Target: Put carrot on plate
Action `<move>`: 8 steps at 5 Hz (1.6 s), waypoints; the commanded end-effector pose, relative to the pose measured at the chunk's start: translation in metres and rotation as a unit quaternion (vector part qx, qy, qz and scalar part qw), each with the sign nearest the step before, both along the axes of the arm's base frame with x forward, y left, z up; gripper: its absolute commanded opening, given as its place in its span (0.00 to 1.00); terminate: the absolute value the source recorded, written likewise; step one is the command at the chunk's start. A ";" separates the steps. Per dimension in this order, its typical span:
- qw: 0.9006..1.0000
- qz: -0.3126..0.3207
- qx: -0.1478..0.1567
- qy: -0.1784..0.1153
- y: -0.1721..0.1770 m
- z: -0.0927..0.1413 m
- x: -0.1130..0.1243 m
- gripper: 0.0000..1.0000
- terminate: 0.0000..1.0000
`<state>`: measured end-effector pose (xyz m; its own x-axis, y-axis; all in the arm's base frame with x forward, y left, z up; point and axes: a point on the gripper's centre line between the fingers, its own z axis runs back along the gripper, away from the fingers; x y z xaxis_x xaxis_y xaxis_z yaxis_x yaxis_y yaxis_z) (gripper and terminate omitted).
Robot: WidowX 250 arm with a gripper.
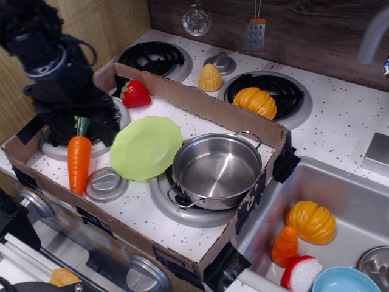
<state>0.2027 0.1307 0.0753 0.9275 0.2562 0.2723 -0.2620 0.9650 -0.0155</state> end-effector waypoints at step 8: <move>0.999 0.007 0.045 -0.027 0.037 -0.048 0.015 0.00 0.00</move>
